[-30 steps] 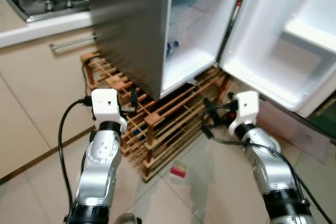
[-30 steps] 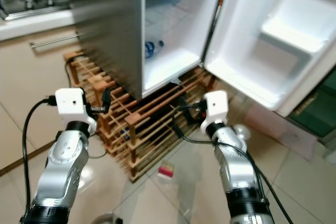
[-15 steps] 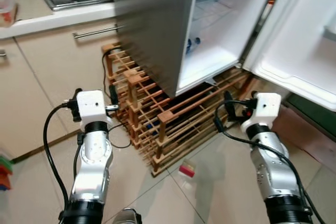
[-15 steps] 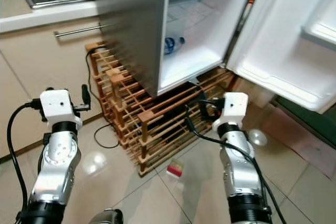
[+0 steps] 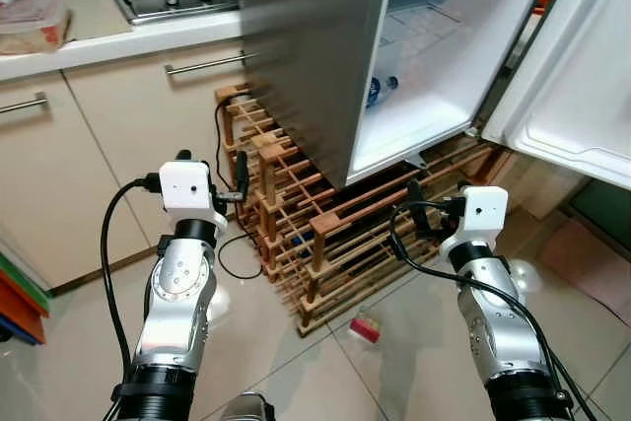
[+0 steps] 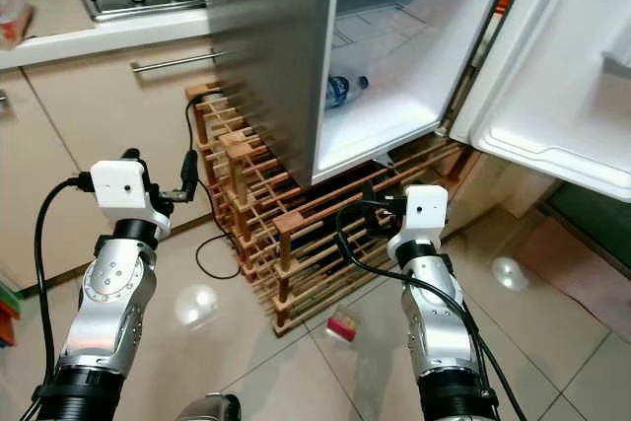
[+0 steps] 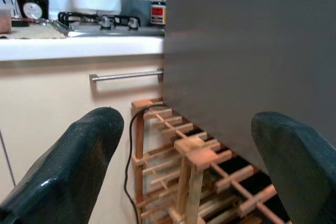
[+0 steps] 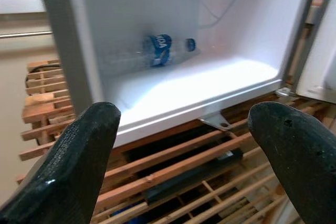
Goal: Restocking fridge
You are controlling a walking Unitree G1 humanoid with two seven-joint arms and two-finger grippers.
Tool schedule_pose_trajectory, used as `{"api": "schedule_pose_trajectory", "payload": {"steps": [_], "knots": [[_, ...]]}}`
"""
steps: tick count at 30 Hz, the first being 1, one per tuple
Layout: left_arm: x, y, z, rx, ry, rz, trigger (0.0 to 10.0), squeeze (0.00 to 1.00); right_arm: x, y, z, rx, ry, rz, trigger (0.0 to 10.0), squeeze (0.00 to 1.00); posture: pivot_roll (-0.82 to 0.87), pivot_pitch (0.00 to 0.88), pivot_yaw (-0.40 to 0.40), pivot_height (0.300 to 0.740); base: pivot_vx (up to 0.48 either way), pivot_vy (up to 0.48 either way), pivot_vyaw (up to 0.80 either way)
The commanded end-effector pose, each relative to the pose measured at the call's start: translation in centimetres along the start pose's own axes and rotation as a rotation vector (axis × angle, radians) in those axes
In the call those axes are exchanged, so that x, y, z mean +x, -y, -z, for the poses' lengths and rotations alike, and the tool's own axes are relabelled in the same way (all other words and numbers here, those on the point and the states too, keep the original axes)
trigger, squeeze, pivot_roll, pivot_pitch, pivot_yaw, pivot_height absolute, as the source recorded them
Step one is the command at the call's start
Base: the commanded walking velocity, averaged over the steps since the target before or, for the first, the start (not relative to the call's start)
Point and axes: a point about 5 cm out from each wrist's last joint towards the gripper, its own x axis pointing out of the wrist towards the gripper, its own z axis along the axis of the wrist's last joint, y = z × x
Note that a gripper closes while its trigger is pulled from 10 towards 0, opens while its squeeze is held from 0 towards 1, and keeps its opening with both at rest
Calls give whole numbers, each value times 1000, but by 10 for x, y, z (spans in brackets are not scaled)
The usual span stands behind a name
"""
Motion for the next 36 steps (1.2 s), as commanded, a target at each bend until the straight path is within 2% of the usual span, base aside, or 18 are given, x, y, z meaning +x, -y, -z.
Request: {"api": "schedule_pose_trajectory", "payload": {"steps": [1,4,6,8,9,10,11,13,15,18,23,25,27,36], "knots": [[-2,2,6,9,-22,31,10000,0,-2,2,2,-11,6,12,10000,0,8,0,-41,740,0,0,469],[-2,-3,7,17,-22,12,10000,0,-3,8,2,-22,19,80,10000,0,2,0,-36,740,0,0,450],[-1,-4,6,29,-13,-4,10000,0,-2,15,1,6,19,163,10000,0,0,0,-34,740,0,0,0],[0,-4,6,30,-10,-9,10000,0,-2,17,1,10,17,179,10000,0,0,0,-34,740,0,0,0],[0,-3,6,24,-7,-17,10000,0,-1,23,3,56,4,247,10000,0,-1,0,-33,740,0,0,0],[0,-3,6,24,-7,-17,10000,0,-1,23,3,56,4,247,10000,0,-1,0,-33,740,0,0,0],[0,-3,7,23,-13,-24,10000,0,0,24,5,94,-16,268,10000,0,0,0,-33,740,0,0,0],[-1,-3,8,24,-16,-25,10000,0,0,24,5,96,-18,265,10000,0,2,0,-34,740,0,0,0],[-4,1,13,30,-38,-4,10000,0,3,13,5,44,-12,183,10000,0,8,0,-34,740,0,0,791],[-4,3,14,39,-49,7,10000,0,5,6,5,45,-11,147,10000,0,14,0,-37,740,0,0,740],[-3,4,14,26,-55,4,10000,0,7,3,5,55,-15,123,10000,8,20,0,-41,740,0,0,686],[-2,4,13,30,-54,-1,10000,0,7,0,6,57,-17,100,10000,20,25,0,-48,740,0,259,669],[-3,4,13,34,-59,-14,10000,0,8,-4,6,53,-16,64,10000,110,29,0,-52,740,0,480,619],[-6,9,15,28,-77,-27,10000,0,11,-11,7,55,-27,9,10000,161,41,0,-62,740,0,480,590]]}}
